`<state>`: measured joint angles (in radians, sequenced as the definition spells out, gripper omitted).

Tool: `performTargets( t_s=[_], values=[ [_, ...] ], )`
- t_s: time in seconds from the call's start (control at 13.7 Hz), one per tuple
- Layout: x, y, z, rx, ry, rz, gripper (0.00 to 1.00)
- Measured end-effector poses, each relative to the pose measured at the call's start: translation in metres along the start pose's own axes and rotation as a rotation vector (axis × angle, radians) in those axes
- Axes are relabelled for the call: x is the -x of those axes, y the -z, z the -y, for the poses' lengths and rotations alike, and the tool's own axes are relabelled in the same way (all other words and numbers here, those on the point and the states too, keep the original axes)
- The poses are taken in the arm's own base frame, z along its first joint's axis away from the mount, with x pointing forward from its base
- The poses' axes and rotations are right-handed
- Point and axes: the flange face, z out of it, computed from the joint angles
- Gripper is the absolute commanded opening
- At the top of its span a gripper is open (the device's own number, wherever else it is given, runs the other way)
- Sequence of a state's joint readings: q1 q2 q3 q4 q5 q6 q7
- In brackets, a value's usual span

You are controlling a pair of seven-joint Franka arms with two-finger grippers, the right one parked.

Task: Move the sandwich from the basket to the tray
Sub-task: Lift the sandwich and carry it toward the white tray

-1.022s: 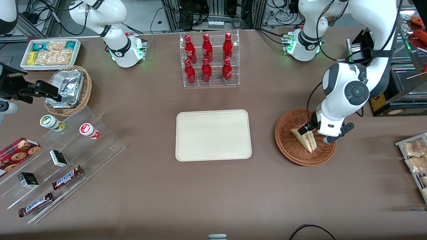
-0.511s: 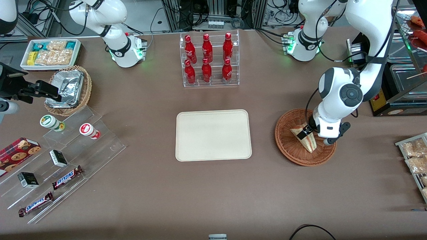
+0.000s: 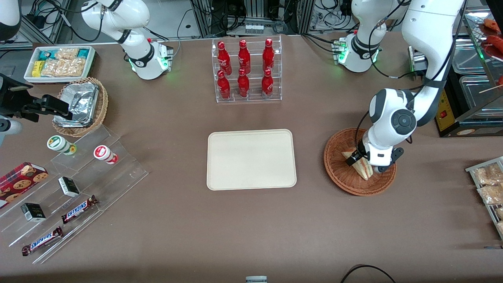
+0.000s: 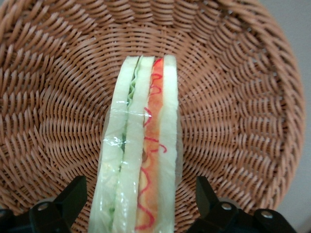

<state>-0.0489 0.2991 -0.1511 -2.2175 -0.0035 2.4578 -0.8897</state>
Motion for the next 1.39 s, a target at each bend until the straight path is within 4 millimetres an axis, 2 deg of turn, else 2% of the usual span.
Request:
performTargets(
  t_s=[0.36,0.66,0.95,1.09,1.24,1.39],
  values=[
    [0.001,0.007,0.003,-0.069,-0.055,-0.012,0.0],
    [-0.002,0.037,-0.01,-0.114,-0.087,-0.009,0.0],
    [0.006,0.086,-0.045,-0.134,-0.218,0.013,0.0],
    [0.024,0.104,-0.072,-0.085,-0.263,0.023,0.0],
    [0.055,0.105,-0.108,-0.044,-0.328,0.051,0.0],
    [0.089,0.097,-0.146,-0.013,-0.403,0.086,0.0]
  ],
)
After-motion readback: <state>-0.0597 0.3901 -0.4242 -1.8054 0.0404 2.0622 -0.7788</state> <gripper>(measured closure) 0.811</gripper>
